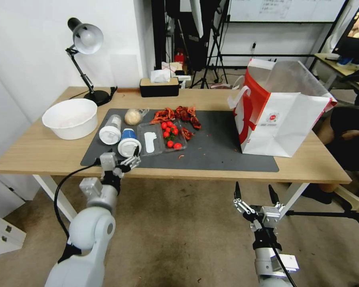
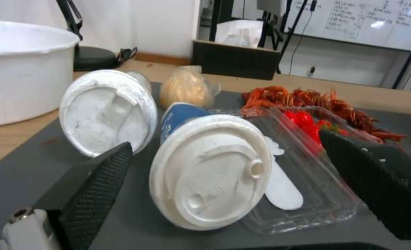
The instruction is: Pick up the trash from the table and place it into the takeout bag.
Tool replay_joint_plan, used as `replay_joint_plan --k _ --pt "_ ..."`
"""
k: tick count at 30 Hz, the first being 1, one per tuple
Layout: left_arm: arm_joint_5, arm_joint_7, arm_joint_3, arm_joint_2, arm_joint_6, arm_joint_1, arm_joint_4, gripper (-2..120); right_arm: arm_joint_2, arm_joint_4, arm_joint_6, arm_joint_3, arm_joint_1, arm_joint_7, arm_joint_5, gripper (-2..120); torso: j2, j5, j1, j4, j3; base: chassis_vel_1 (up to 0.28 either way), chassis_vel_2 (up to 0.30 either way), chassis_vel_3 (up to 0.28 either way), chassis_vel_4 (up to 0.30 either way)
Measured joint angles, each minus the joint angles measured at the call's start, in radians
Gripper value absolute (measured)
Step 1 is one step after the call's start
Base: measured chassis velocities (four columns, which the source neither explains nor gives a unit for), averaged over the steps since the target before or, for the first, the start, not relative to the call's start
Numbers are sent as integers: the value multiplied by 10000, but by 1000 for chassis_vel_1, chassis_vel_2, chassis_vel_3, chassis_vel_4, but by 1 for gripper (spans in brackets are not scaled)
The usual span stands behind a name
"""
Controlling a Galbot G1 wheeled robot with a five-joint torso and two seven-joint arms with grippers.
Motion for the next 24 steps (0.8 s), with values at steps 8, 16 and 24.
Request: replay_joint_plan --k 8,16,24 --pt "-147 -381 368 96 398 -585 406 100 148 -24 -65 -90 72 -5 -55 100 0 0 0 1 0 0 0 0 0" --pt "111 -439 441 128 425 -913 877 100 265 -23 -68 -101 65 -2 -117 100 1 0 0 1 0 0 0 0 0" --pt "216 -423 521 239 379 -1123 1150 100 339 -2 -64 -107 58 3 -173 100 0 0 0 1 0 0 0 0 0"
